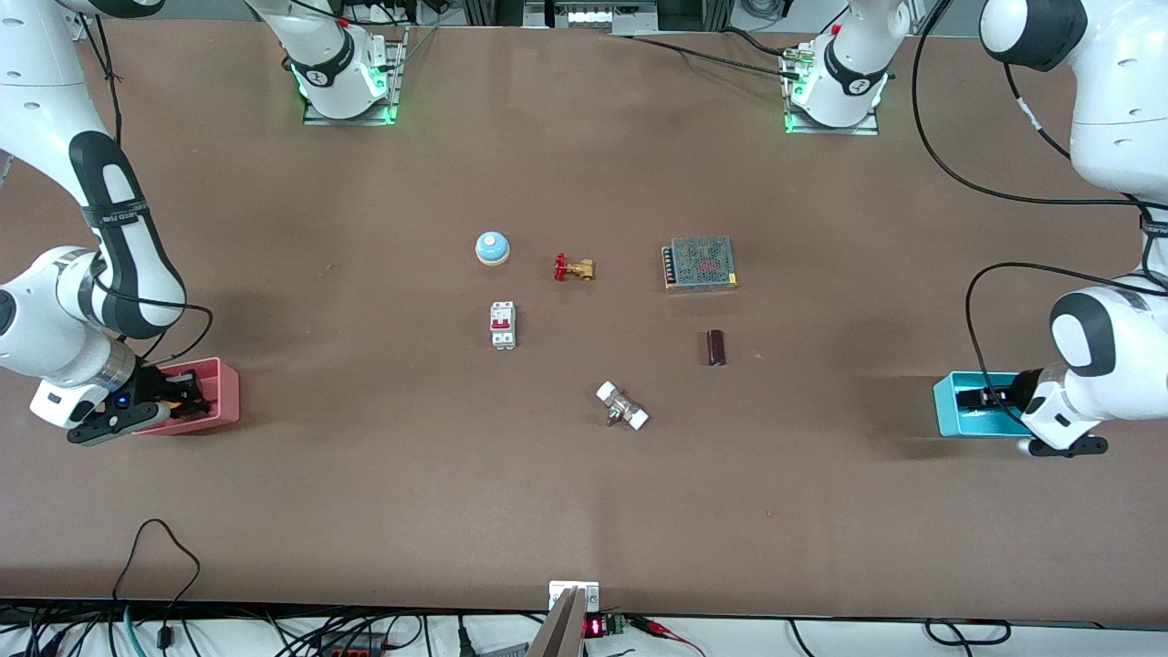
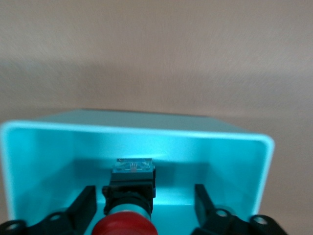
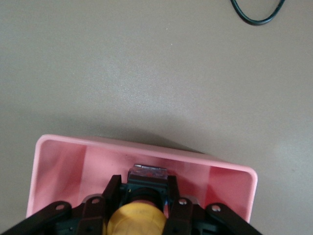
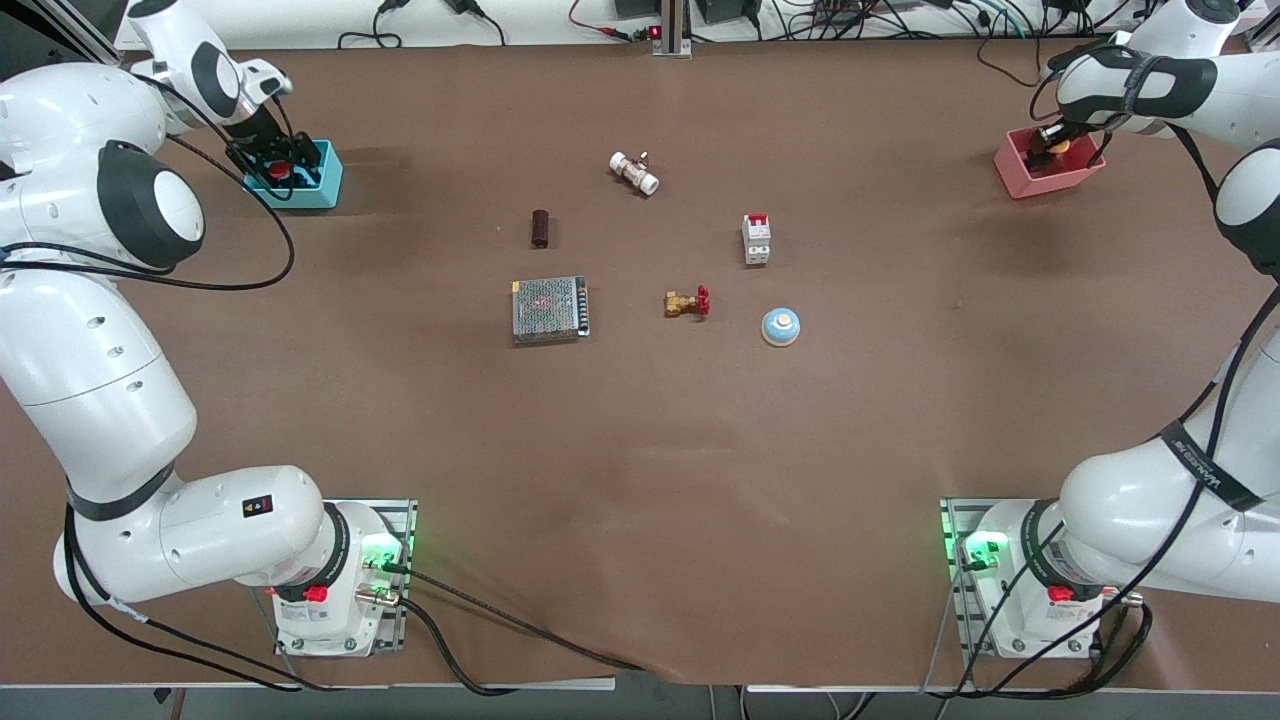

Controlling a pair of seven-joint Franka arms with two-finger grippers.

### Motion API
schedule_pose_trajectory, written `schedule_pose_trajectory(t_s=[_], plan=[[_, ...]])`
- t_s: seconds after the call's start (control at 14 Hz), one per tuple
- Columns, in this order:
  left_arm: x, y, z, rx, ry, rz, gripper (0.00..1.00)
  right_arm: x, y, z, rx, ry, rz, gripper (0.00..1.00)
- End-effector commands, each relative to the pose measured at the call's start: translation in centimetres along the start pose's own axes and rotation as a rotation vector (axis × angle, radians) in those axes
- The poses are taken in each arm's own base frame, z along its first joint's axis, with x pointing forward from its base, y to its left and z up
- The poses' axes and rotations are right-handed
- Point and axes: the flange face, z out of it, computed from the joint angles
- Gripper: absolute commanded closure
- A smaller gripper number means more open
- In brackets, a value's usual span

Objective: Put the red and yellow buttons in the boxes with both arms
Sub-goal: 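Lower the yellow button into the pink box while the left gripper lowers red into cyan, then open both grippers to release the buttons and lift away from the boxes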

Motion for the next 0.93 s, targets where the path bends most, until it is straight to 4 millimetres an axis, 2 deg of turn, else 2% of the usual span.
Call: schedule_pose_trajectory(t_s=[0.0, 0.14, 0.36, 0.43, 0.57, 0.64, 0.79, 0.86], plan=[[-0.1, 1.5, -6.2, 0.005, 0.06, 0.038, 0.0, 0.3, 0.2, 0.1, 0.008, 0.016, 0.005, 0.36], [-0.3, 3.5, -9.7, 0.01, 0.091, 0.064, 0.0, 0.4, 0.2, -0.1, 0.006, 0.018, 0.008, 0.15], [-1.9, 6.6, -14.4, 0.019, 0.134, 0.097, 0.0, 0.5, 0.2, -0.4, 0.004, 0.022, 0.009, 0.0], [-2.6, 8.0, -16.0, 0.022, 0.148, 0.116, 0.0, 0.7, 0.3, -1.0, 0.001, 0.026, 0.004, 0.0], [-4.4, 11.4, -19.2, 0.037, 0.173, 0.163, 0.0, 1.3, 0.1, -5.2, 0.005, 0.019, -0.003, 0.0], [-5.3, 13.2, -20.7, 0.037, 0.172, 0.171, 0.0, 1.6, -0.4, -8.2, 0.017, 0.002, -0.002, 0.0], [-6.7, 15.1, -23.0, 0.025, 0.134, 0.109, 0.0, 1.7, -1.4, -14.2, 0.036, -0.032, 0.038, 0.0], [-7.3, 15.9, -24.2, 0.023, 0.129, 0.093, 0.0, 1.9, -2.7, -17.0, 0.043, -0.047, 0.054, 0.0]])
